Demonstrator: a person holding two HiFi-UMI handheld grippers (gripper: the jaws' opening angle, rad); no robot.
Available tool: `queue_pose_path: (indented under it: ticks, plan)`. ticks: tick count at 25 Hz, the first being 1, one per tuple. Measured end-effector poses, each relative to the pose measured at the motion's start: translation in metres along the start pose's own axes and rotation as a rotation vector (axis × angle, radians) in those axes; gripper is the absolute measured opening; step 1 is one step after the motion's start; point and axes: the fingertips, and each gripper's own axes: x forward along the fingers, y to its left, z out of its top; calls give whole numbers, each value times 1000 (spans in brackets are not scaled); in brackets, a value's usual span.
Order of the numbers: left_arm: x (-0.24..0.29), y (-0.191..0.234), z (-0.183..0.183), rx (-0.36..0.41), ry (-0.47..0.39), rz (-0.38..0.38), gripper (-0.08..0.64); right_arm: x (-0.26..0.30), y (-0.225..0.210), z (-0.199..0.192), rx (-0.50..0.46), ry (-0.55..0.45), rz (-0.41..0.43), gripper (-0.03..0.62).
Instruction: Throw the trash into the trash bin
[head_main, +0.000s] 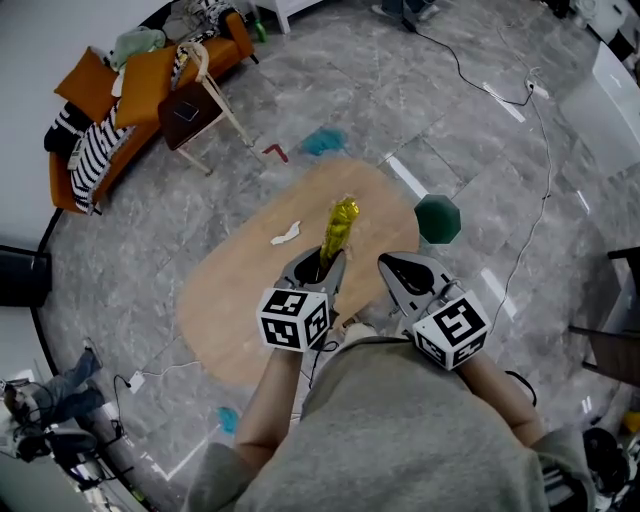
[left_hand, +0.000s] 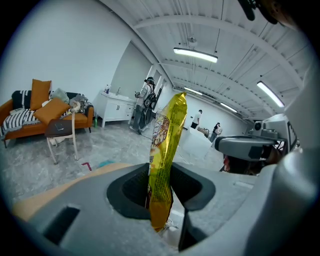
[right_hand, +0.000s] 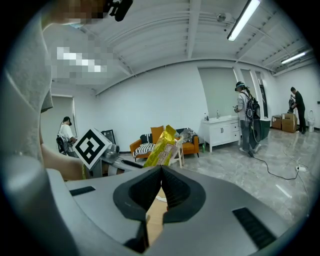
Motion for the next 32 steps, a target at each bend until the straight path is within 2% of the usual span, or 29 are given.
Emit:
queue_pose_path:
  ticks: [22,32]
  plan:
    - [99,-78,15,2,13,26,126,-58,-119,-8,20,-11,31,8]
    - [140,-116,19,-14,10,50,126,-88,-166,-12,17,-9,69,8]
